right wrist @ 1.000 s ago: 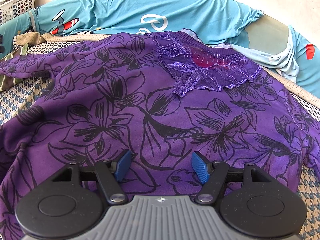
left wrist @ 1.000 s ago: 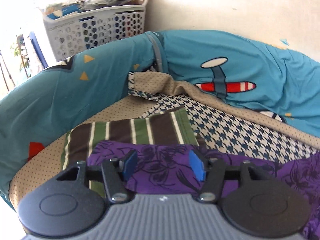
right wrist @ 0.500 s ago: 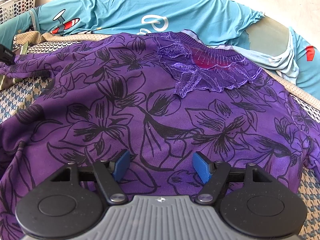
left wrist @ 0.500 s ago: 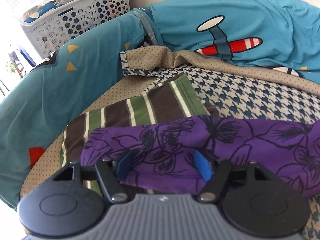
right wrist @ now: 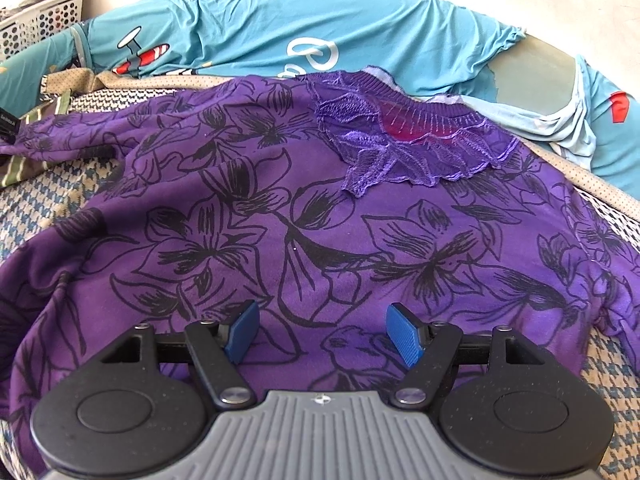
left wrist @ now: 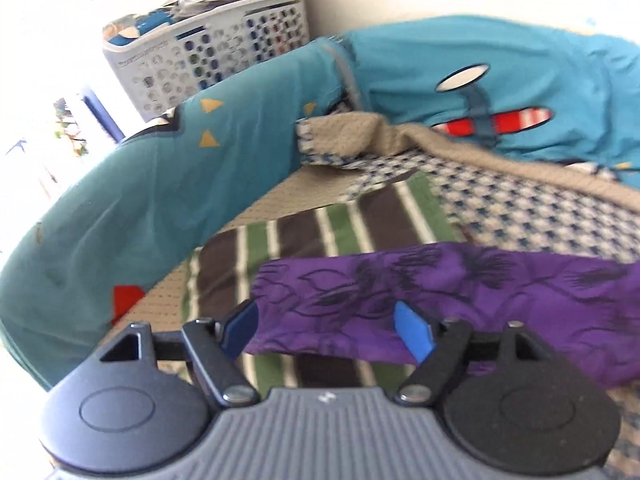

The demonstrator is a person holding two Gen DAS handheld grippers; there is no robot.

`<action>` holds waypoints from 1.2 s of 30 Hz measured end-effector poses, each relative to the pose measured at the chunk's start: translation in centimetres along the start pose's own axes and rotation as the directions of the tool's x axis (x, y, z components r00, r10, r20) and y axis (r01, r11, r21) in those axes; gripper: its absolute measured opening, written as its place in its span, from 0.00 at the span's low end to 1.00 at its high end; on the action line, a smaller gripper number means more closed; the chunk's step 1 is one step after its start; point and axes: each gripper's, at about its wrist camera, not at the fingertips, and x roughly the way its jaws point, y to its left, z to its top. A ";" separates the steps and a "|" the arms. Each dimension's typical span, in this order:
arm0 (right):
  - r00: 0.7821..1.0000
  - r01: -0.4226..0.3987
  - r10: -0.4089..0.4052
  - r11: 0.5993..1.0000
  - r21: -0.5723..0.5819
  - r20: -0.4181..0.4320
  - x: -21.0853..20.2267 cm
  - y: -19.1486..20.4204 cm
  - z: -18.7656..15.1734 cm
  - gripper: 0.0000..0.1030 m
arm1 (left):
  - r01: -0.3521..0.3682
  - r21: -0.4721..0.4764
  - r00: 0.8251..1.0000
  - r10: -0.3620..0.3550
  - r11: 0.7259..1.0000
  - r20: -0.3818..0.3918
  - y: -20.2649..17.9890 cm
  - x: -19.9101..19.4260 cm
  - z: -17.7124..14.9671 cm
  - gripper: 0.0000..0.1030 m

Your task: Fold clothes

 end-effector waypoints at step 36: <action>0.988 0.153 -0.141 0.920 0.361 -0.058 -5.6 -14.4 -4.9 0.68 | 0.523 0.321 0.851 -0.503 0.790 -0.149 -18.2 -8.0 -8.5 0.86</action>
